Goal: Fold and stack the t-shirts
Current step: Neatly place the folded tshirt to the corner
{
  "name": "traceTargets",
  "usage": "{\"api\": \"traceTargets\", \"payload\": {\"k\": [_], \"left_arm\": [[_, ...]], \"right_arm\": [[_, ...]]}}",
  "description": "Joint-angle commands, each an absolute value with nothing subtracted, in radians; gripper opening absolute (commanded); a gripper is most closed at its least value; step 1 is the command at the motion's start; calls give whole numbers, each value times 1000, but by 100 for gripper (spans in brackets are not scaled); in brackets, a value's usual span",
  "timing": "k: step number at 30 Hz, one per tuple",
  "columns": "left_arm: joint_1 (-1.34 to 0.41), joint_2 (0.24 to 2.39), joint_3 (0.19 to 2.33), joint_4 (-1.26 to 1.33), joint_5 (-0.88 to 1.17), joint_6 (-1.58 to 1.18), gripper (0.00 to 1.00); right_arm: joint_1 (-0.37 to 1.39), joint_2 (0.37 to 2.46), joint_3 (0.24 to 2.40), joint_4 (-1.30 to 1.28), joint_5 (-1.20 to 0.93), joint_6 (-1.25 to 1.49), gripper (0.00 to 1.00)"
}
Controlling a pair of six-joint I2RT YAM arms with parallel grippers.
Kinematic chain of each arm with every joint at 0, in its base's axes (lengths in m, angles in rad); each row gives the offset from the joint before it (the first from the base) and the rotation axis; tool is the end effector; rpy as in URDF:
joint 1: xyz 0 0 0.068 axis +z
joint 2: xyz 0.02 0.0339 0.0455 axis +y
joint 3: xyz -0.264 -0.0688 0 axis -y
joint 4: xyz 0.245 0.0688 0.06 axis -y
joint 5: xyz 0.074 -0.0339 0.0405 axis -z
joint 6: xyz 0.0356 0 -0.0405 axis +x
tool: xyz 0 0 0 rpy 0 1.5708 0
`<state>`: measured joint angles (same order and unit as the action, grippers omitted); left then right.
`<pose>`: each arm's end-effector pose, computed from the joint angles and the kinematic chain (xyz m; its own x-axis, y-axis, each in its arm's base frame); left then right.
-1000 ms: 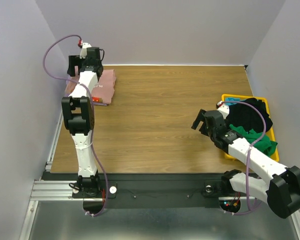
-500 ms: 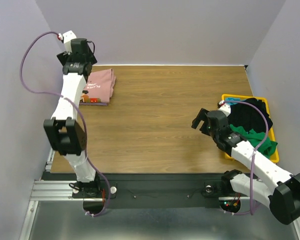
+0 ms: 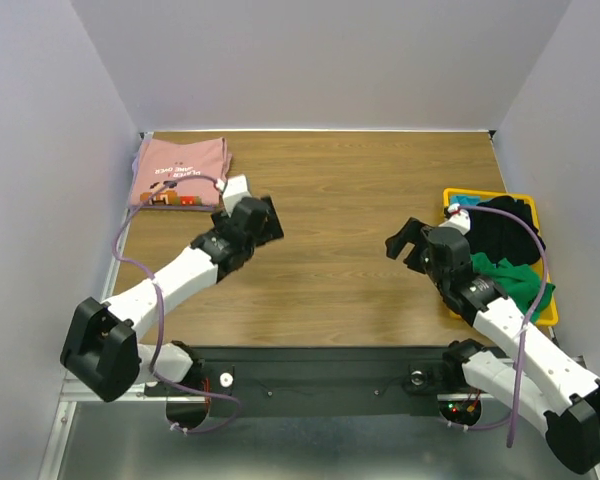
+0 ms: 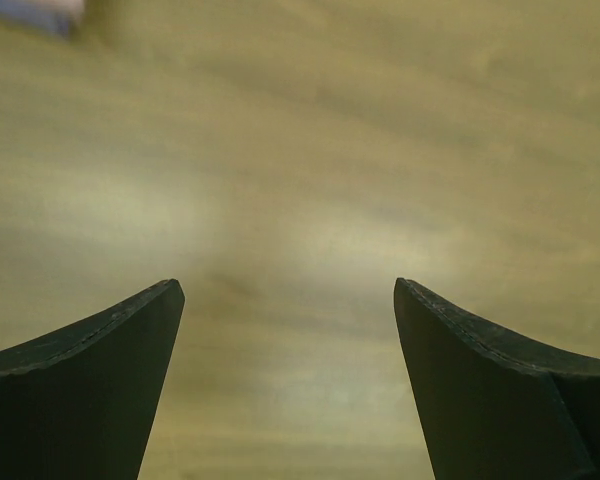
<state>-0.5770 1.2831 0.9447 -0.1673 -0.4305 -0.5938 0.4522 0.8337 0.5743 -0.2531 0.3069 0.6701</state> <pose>0.2504 -0.1453 0.2904 -0.4427 -0.3186 -0.8382 -0.0699 0.9442 -0.3219 0.1745 0.0728 0.2512 -0.4573 0.4361 -0.7751 0.1331 0.8953 0.4252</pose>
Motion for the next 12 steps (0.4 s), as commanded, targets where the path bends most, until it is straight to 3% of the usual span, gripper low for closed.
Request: {"api": "traceTargets", "payload": {"k": [1,12], "left_arm": [[-672,1157,819,-118,-480,-747,98],[-715,994,713,-212,-570,-805,99]], "right_arm": [[449,787,545,-249,301,670,100],[449,700,515,-249,321,646,100]]}}
